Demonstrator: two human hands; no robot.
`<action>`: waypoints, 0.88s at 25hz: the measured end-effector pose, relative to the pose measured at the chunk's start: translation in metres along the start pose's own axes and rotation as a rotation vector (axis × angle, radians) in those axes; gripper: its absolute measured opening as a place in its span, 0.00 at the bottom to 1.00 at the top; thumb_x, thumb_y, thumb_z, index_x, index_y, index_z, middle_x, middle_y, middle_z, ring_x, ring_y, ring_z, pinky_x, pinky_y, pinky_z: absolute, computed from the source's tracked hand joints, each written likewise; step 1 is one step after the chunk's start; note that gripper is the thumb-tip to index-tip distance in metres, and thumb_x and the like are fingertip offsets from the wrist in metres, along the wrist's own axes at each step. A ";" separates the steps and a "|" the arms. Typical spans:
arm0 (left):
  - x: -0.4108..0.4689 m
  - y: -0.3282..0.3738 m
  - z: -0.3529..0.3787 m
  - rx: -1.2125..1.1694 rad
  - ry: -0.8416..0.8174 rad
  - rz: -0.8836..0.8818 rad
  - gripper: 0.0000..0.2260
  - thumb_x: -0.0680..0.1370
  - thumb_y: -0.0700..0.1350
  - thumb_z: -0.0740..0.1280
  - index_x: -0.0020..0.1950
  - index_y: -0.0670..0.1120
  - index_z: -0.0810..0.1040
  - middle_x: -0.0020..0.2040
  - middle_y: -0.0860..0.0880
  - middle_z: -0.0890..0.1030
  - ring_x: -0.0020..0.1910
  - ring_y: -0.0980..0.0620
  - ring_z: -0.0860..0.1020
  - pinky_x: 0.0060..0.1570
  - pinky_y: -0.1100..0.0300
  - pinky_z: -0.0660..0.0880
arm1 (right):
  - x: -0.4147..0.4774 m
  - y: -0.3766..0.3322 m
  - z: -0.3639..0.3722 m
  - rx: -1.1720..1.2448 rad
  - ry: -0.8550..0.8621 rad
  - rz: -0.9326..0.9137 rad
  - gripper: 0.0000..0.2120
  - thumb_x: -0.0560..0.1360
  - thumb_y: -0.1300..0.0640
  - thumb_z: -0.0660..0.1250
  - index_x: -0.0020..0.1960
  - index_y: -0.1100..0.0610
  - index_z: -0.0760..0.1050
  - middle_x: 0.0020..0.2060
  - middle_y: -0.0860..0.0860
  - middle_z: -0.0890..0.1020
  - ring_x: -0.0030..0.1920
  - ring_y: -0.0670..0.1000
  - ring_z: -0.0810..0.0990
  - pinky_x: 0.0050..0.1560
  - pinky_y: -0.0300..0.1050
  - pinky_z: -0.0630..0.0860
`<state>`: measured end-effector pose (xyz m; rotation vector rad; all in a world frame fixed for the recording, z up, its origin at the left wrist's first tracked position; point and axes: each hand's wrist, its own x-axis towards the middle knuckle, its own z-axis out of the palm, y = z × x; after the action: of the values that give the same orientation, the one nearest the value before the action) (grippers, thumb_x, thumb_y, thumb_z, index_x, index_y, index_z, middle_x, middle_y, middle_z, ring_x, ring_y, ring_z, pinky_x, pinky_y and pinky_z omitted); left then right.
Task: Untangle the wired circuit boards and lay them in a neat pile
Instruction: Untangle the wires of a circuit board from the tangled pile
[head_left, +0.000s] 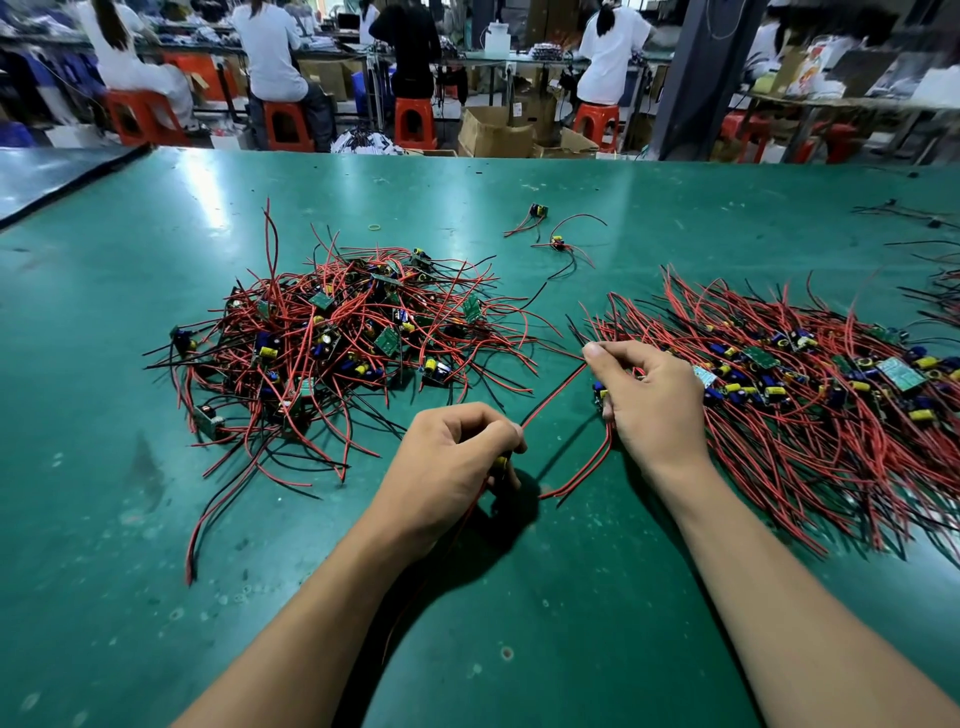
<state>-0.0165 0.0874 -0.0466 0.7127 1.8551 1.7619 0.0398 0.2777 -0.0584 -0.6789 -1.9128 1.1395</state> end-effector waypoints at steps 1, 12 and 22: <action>0.000 0.000 0.000 -0.009 -0.001 -0.004 0.08 0.77 0.38 0.68 0.40 0.35 0.80 0.29 0.42 0.79 0.28 0.52 0.75 0.30 0.68 0.71 | 0.001 0.001 -0.001 -0.001 -0.004 0.006 0.06 0.77 0.55 0.71 0.48 0.57 0.84 0.31 0.45 0.79 0.29 0.47 0.75 0.35 0.37 0.72; 0.004 -0.004 -0.002 -0.056 0.017 -0.015 0.09 0.78 0.45 0.69 0.43 0.40 0.83 0.33 0.45 0.80 0.32 0.52 0.76 0.34 0.65 0.73 | 0.001 -0.004 0.005 0.169 -0.032 0.212 0.17 0.82 0.44 0.60 0.43 0.50 0.82 0.35 0.46 0.81 0.24 0.46 0.73 0.28 0.42 0.68; 0.007 0.000 -0.001 -0.316 0.021 -0.099 0.24 0.80 0.58 0.59 0.52 0.38 0.82 0.41 0.36 0.84 0.38 0.42 0.84 0.33 0.60 0.79 | -0.008 -0.019 0.006 0.197 -0.153 0.194 0.12 0.79 0.46 0.67 0.45 0.53 0.81 0.36 0.48 0.80 0.27 0.46 0.74 0.28 0.41 0.69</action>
<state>-0.0224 0.0914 -0.0468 0.4748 1.5448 1.9416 0.0385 0.2604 -0.0460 -0.6966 -1.8576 1.5186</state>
